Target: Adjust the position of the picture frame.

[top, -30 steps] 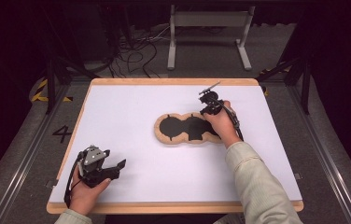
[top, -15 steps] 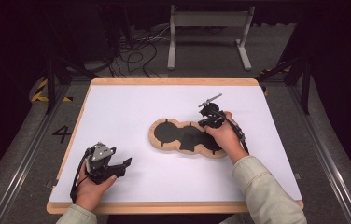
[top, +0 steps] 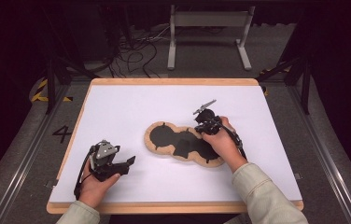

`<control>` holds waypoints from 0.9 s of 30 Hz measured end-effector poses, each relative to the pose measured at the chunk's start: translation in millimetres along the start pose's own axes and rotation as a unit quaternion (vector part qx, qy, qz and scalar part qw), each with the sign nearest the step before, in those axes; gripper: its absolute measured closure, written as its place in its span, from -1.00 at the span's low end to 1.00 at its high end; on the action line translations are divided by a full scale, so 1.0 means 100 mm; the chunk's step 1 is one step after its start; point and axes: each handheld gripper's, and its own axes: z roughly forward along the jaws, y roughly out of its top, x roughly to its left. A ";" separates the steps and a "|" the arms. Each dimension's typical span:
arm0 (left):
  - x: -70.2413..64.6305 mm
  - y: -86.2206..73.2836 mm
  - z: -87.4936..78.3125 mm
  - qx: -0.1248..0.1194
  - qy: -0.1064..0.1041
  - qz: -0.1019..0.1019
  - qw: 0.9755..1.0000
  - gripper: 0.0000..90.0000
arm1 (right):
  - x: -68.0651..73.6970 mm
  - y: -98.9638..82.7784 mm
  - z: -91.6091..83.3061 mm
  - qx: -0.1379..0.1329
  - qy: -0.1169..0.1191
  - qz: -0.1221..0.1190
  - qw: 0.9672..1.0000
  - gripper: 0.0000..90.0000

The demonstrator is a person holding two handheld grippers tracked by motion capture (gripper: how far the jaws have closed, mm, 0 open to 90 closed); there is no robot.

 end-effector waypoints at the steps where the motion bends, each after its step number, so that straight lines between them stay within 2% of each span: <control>1: 0.00 0.00 0.00 0.000 0.000 -0.002 1.000 -0.38 | -0.01 0.04 0.00 -0.010 0.000 0.005 1.000 1.00; 4: 0.00 -0.01 -0.01 0.001 0.001 -0.002 1.000 -0.38 | -0.01 0.21 0.01 -0.035 0.005 0.012 0.999 0.99; 6: 0.00 -0.01 -0.01 0.000 0.001 -0.004 1.000 -0.38 | 0.02 0.32 0.06 -0.039 0.010 0.012 0.999 0.99; 10: 0.02 -0.03 -0.02 0.001 -0.002 -0.007 1.000 -0.38 | 0.09 0.47 0.25 -0.023 0.029 0.015 0.999 1.00; 12: 0.03 -0.03 -0.02 -0.002 -0.003 -0.009 1.000 -0.38 | 0.15 0.51 0.33 -0.016 0.046 0.016 0.999 1.00; 13: 0.03 -0.03 -0.02 -0.002 -0.004 -0.009 1.000 -0.38 | 0.21 0.52 0.39 -0.002 0.067 0.011 0.998 1.00; 14: 0.03 -0.03 -0.02 -0.002 -0.005 -0.009 1.000 -0.38 | 0.27 0.53 0.42 0.005 0.062 0.000 0.998 1.00; 15: 0.03 -0.03 -0.02 -0.002 -0.005 -0.008 1.000 -0.38 | 0.34 0.53 0.40 0.008 0.048 -0.019 0.999 1.00; 16: 0.03 -0.03 -0.02 -0.003 -0.006 -0.008 1.000 -0.38 | 0.34 0.53 0.40 0.008 0.048 -0.019 0.999 1.00; 17: 0.03 -0.02 -0.01 -0.001 -0.007 -0.008 1.000 -0.38 | 0.40 0.52 0.38 0.017 0.099 -0.015 0.995 1.00; 18: 0.03 -0.02 0.00 -0.002 -0.006 -0.008 1.000 -0.38 | 0.40 0.52 0.38 0.017 0.099 -0.015 0.995 1.00; 19: 0.03 -0.02 0.00 -0.001 -0.008 -0.008 1.000 -0.38 | 0.51 0.50 0.36 0.022 0.108 -0.041 0.993 1.00; 20: 0.03 -0.01 0.00 0.002 -0.007 -0.007 1.000 -0.38 | 0.51 0.50 0.36 0.022 0.108 -0.041 0.993 1.00; 21: 0.03 -0.01 0.02 0.001 -0.009 -0.007 1.000 -0.38 | 0.61 0.48 0.33 0.017 0.100 -0.059 0.993 1.00; 23: 0.01 0.00 0.03 0.000 -0.010 -0.006 1.000 -0.38 | 0.62 0.46 0.28 0.003 0.091 -0.058 0.994 1.00; 25: 0.00 0.03 0.03 0.001 -0.012 0.000 1.000 -0.38 | 0.59 0.44 0.18 -0.018 0.095 -0.045 0.994 1.00; 27: -0.01 0.04 0.05 -0.001 -0.013 0.006 1.000 -0.38 | 0.57 0.40 0.04 -0.034 0.096 -0.045 0.994 1.00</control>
